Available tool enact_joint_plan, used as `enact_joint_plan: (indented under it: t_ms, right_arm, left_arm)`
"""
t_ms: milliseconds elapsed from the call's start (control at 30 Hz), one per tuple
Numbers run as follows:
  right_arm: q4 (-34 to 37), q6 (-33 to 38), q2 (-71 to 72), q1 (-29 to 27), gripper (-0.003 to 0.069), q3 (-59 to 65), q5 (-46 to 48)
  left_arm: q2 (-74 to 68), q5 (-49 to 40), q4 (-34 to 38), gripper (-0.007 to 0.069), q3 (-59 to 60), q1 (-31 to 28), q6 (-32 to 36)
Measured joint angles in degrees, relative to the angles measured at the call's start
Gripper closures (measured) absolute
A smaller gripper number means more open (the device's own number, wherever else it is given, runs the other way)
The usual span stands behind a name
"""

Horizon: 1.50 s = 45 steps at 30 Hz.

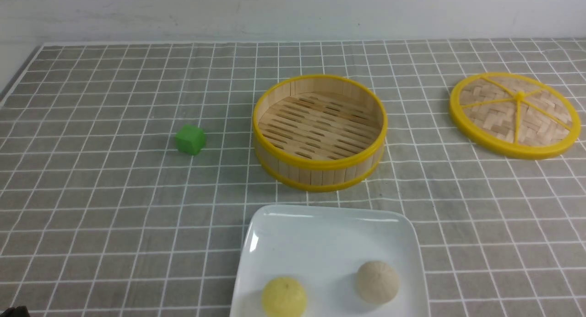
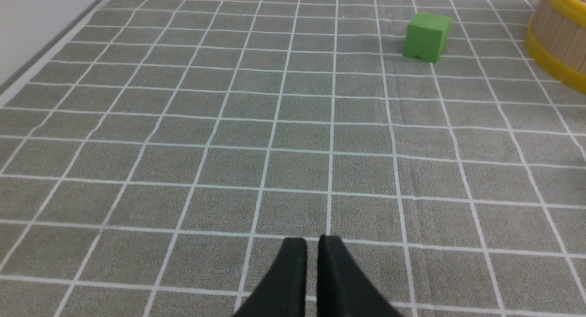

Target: Put the steamed buns into the plate on the grey tablecloth.

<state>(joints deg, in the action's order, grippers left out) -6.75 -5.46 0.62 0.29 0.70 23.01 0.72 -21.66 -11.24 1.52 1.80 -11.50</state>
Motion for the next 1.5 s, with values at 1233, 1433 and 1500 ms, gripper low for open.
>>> enact_joint_plan:
  t_ms: [1233, 1433, 1500]
  right_arm:
    - [0.0, 0.2, 0.0, 0.0, 0.0420, 0.0, 0.0]
    - [0.0, 0.2, 0.0, 0.0, 0.0421, 0.0, 0.0]
    - [0.0, 0.2, 0.0, 0.0, 0.0421, 0.0, 0.0]
  left_arm:
    - [0.0, 0.0, 0.0, 0.0541, 0.0, 0.0, 0.0]
    - [0.0, 0.0, 0.0, 0.0536, 0.0, 0.0, 0.0]
    - [0.0, 0.0, 0.0, 0.0535, 0.0, 0.0, 0.0]
